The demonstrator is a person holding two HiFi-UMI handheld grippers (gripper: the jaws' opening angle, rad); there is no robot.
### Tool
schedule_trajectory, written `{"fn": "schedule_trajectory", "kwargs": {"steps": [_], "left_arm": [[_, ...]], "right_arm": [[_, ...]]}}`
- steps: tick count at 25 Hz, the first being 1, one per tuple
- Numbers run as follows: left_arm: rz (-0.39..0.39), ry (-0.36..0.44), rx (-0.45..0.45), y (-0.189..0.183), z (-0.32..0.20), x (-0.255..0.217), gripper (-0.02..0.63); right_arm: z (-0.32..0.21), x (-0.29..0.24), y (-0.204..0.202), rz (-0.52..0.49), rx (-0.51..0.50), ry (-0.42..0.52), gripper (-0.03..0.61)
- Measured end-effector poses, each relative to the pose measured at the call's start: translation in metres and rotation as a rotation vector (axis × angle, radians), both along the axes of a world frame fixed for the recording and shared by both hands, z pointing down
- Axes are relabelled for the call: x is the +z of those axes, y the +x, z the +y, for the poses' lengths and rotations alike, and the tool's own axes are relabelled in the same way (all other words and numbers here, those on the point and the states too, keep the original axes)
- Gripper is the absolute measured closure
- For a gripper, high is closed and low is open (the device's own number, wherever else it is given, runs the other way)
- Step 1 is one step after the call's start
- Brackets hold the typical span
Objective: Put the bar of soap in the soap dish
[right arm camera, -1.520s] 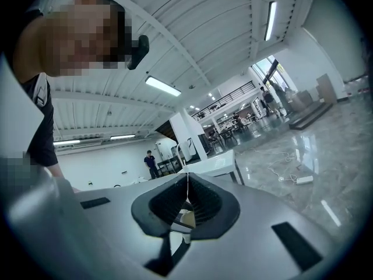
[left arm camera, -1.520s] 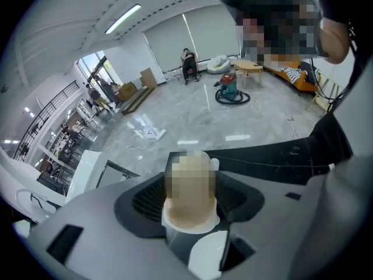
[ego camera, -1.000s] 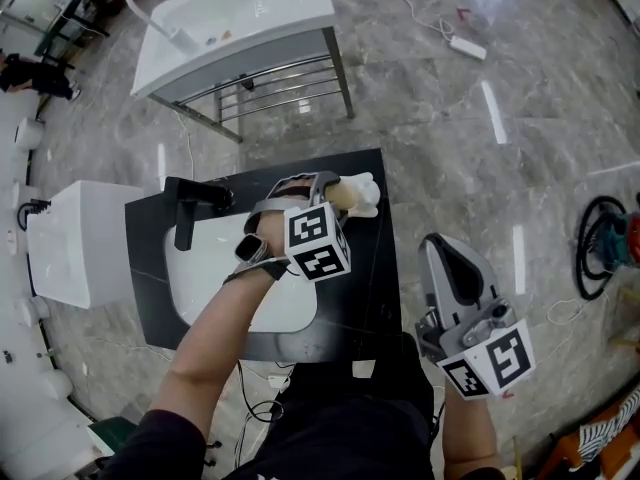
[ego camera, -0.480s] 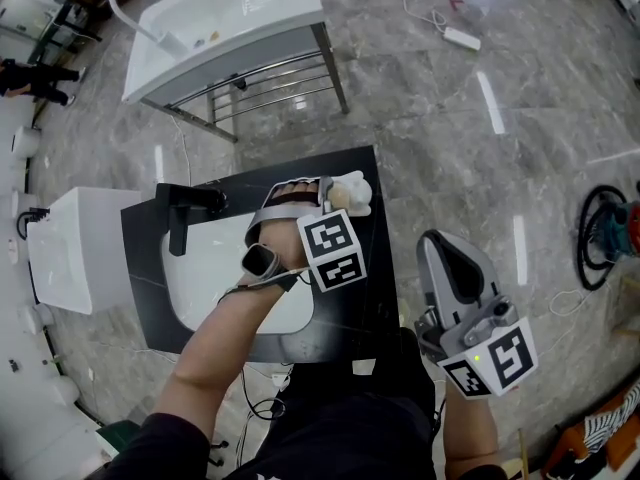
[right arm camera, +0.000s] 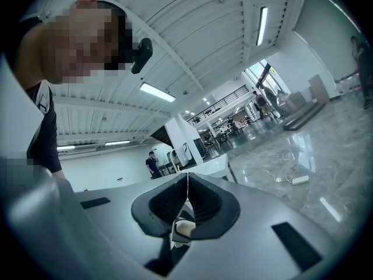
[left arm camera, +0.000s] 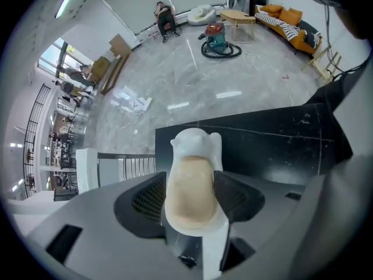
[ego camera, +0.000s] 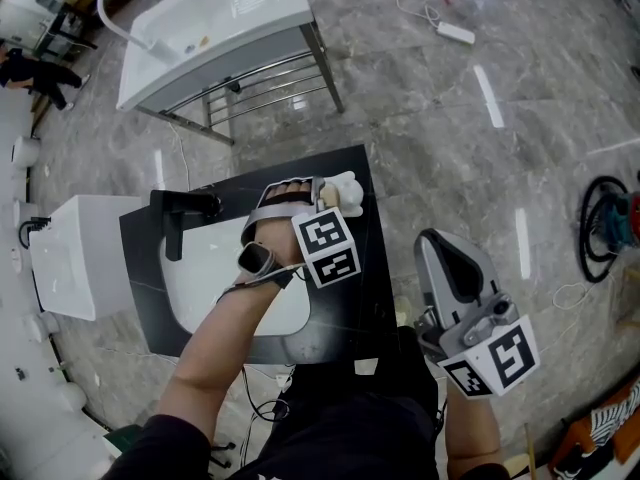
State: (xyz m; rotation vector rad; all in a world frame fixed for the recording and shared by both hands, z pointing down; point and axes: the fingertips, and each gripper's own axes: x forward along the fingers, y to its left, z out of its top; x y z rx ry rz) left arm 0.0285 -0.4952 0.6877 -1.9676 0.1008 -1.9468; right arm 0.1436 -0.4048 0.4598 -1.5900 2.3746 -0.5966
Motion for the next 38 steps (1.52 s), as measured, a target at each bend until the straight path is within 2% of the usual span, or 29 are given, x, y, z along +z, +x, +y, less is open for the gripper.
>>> {"fn": "schedule_trajectory", "kwargs": {"steps": [4,8,16,20,23,27,31,38], "left_arm": [[0.021,-0.001,0.010,0.000,0.001,-0.002,0.351],[0.080,-0.008,-0.015,0.001,0.002,-0.014,0.351],[0.299,-0.069,-0.081,0.011,0.016,-0.067,0.353],[0.364,-0.078,-0.100,0.009,0.027,-0.095,0.353],[0.426,-0.062,-0.108,0.012,0.035,-0.124,0.389],[0.568,-0.014,-0.149,0.018,0.043,-0.177,0.486],[0.751,0.016,-0.233,0.023,0.053,-0.232,0.596],[1.088,0.036,-0.417,0.028,0.058,-0.298,0.606]], "right_arm": [[0.001,0.002,-0.002,-0.004,-0.018,-0.007,0.571],[-0.001,0.001,-0.008,0.003,-0.037,-0.010,0.571],[-0.013,-0.008,-0.029,0.049,-0.094,-0.021,0.571],[-0.016,-0.020,-0.037,0.076,-0.117,-0.024,0.569],[-0.018,-0.032,-0.042,0.104,-0.134,-0.019,0.571],[-0.019,-0.048,-0.051,0.144,-0.152,-0.014,0.571],[-0.016,-0.067,-0.061,0.161,-0.175,-0.005,0.571],[-0.017,-0.100,-0.061,0.171,-0.178,0.033,0.571]]}}
